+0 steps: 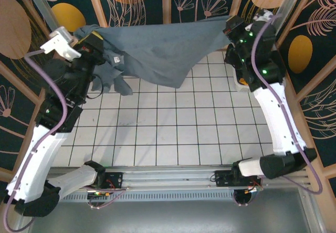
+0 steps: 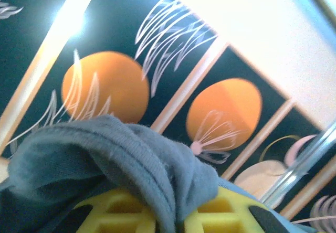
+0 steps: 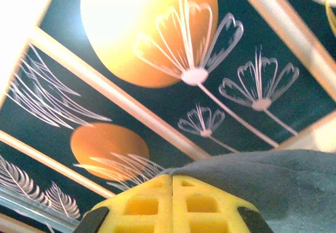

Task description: Fold and stack the t-shirts

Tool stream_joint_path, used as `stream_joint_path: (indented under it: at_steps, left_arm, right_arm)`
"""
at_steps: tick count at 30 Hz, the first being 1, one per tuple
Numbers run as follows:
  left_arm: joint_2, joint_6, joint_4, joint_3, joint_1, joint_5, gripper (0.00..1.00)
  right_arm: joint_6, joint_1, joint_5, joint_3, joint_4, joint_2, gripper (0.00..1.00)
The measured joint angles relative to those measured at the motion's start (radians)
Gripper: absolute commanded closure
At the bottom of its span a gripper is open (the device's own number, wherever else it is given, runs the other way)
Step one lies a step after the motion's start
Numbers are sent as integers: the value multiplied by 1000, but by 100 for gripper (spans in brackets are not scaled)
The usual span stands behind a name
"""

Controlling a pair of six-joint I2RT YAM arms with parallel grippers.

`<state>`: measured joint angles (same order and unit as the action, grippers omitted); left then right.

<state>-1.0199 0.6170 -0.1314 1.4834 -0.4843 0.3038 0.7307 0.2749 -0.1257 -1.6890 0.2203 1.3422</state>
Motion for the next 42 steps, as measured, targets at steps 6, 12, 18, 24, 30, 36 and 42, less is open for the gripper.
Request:
stream_joint_path:
  at_steps: [6, 12, 18, 24, 30, 36, 42]
  left_arm:
    - [-40, 69, 62, -10, 0, 0, 83]
    - [-304, 100, 31, 10, 51, 68, 100]
    - [-686, 189, -10, 68, 270, -44, 96]
    - [-1051, 220, -153, 352, 414, -208, 34]
    - [-858, 221, -182, 93, 394, -273, 42]
    - [-459, 275, -243, -360, 361, -309, 48]
    - [-333, 315, -325, -662, 360, -326, 48]
  right_arm:
    - [-28, -61, -24, -87, -16, 43, 100]
    - [-30, -120, 2, -247, -6, 357, 100]
    - [-12, -175, 171, -683, 181, 904, 66]
    - [-21, -188, 252, -833, 417, 1156, 51]
    - [-53, -158, 247, -338, 389, 841, 51]
    - [-78, -51, 233, 103, 248, 392, 52]
    - [-82, 29, 248, 470, 167, 205, 52]
